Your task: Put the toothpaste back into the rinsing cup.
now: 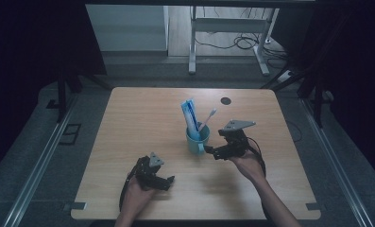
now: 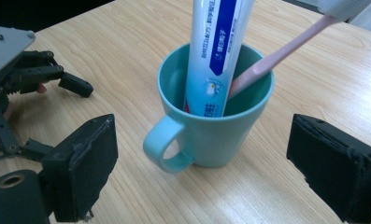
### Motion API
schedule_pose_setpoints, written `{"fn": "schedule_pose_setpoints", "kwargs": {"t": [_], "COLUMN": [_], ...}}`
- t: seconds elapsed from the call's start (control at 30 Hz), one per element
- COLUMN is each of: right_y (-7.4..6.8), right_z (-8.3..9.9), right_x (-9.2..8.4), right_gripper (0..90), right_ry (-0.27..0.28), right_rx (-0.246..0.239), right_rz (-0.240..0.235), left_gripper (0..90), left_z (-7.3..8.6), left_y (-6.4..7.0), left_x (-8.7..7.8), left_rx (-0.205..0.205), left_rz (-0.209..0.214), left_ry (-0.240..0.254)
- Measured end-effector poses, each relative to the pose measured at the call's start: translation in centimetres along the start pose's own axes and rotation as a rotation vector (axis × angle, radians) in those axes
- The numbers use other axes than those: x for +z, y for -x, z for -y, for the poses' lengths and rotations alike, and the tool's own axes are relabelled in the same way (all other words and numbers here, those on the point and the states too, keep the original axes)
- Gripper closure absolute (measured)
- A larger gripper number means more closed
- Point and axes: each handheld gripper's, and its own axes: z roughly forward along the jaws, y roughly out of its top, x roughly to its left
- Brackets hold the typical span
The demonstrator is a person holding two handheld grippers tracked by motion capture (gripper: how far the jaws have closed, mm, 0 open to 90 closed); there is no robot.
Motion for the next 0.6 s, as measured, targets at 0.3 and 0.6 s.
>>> {"fn": "schedule_pose_setpoints", "kwargs": {"t": [0.3,0.6], "right_y": [0.2,0.3], "right_z": [0.7,1.4], "right_x": [-0.8,-1.5], "right_gripper": [4.3,1.1], "right_ry": [-0.012,-0.029], "right_rx": [-0.012,-0.016], "right_rz": [0.015,0.03], "left_gripper": [1.1,1.0], "left_z": [0.0,0.0], "left_y": [0.0,0.0], "left_x": [0.0,0.0], "left_rx": [0.003,0.002], "left_rz": [0.001,0.001], "left_ry": [-0.003,-0.002]}}
